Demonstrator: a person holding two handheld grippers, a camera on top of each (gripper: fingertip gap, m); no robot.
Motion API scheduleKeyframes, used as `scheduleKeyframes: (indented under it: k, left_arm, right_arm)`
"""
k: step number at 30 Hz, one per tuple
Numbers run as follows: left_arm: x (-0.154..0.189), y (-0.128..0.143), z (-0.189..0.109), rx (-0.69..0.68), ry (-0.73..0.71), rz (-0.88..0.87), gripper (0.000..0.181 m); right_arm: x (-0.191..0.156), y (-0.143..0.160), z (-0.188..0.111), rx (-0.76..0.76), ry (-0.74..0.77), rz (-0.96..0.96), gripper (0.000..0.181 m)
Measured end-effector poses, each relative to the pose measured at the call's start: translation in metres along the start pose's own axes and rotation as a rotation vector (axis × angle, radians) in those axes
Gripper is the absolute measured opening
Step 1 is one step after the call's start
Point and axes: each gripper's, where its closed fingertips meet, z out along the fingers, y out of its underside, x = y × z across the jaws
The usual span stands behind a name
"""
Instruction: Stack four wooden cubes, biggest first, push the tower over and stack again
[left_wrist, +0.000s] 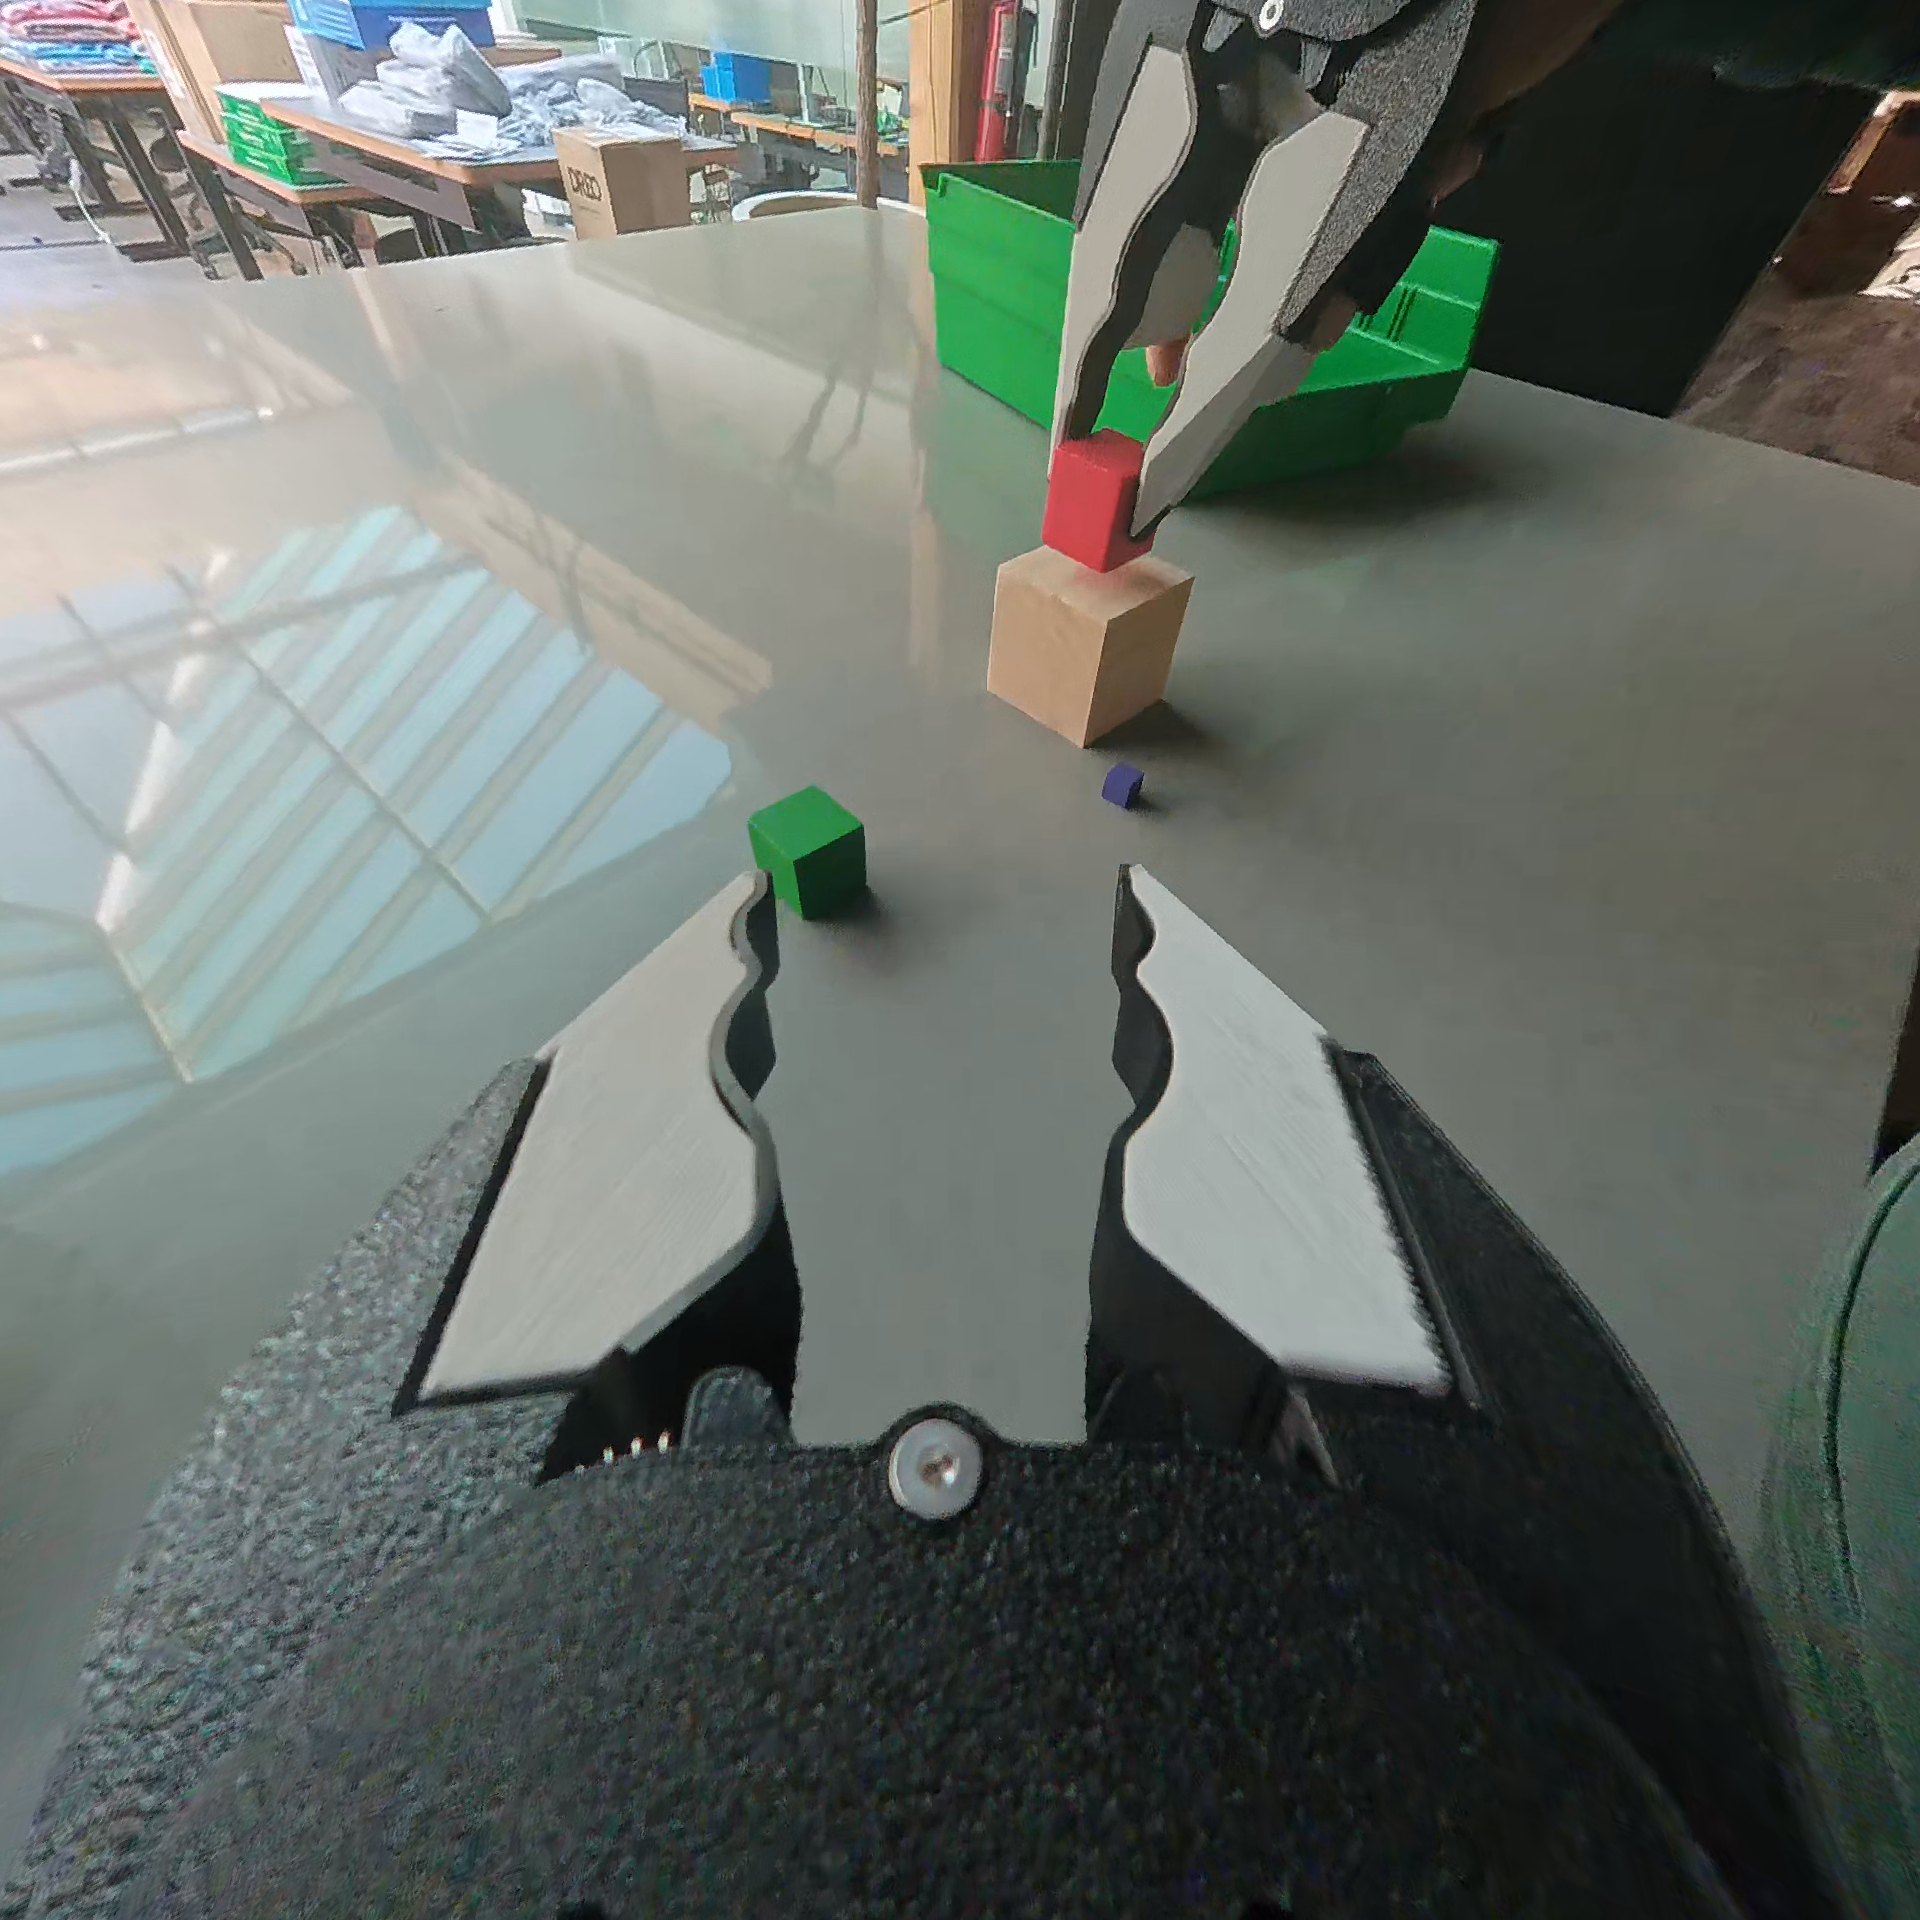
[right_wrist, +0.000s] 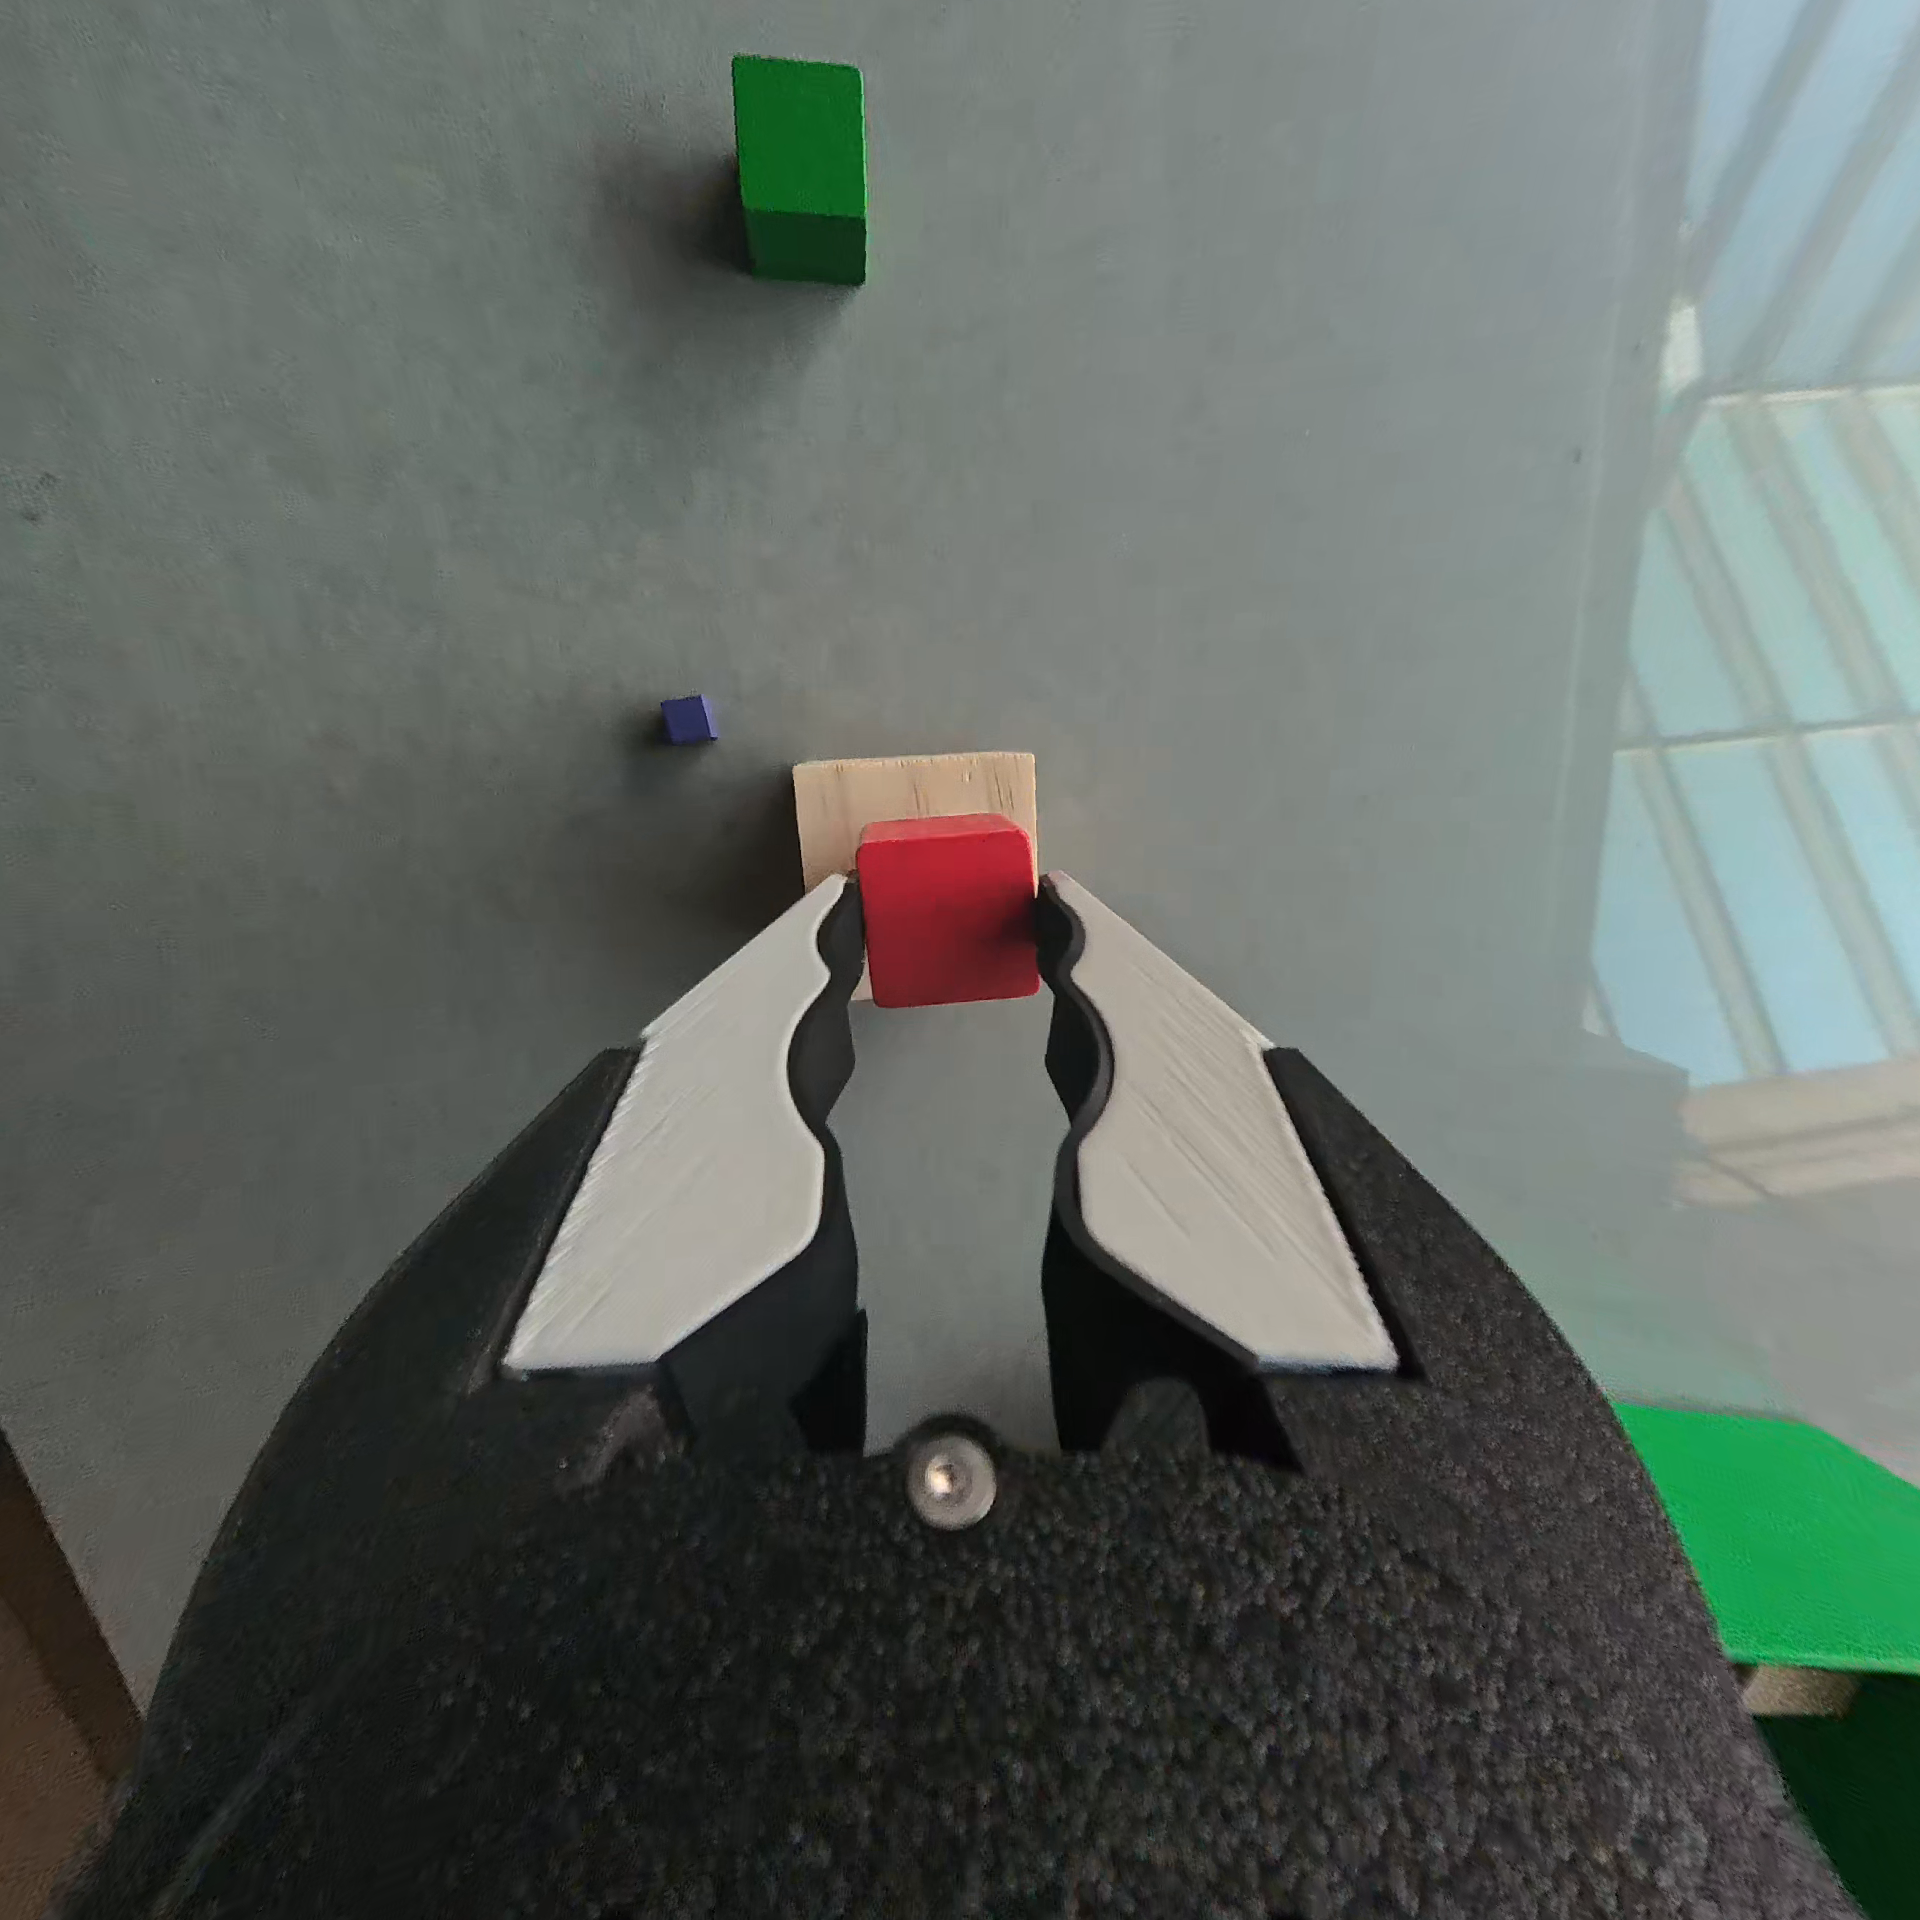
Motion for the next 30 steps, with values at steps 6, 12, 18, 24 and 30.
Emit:
scheduleKeyframes:
  k: [6,12,18,24,30]
  left_arm:
    - [-0.008,0.003,-0.003,-0.005,-0.013,-0.012,0.063]
    - [-0.01,0.002,0.0,-0.004,-0.007,-0.009,0.063]
    - [-0.009,0.003,0.001,-0.006,0.0,-0.01,0.063]
    - [-0.01,0.004,0.0,-0.008,0.001,-0.017,0.063]
    - [-0.011,0.004,0.0,-0.007,-0.001,-0.02,0.063]
  right_arm:
    - [-0.001,-0.001,0.005,-0.018,-0.024,0.025,0.033]
    - [-0.002,0.0,0.008,-0.031,-0.032,0.04,0.033]
    - [-0.002,0.0,0.008,-0.034,-0.027,0.047,0.033]
    - [-0.002,0.001,0.009,-0.045,-0.017,0.045,0.033]
    - [-0.002,0.001,0.011,-0.055,-0.01,0.04,0.034]
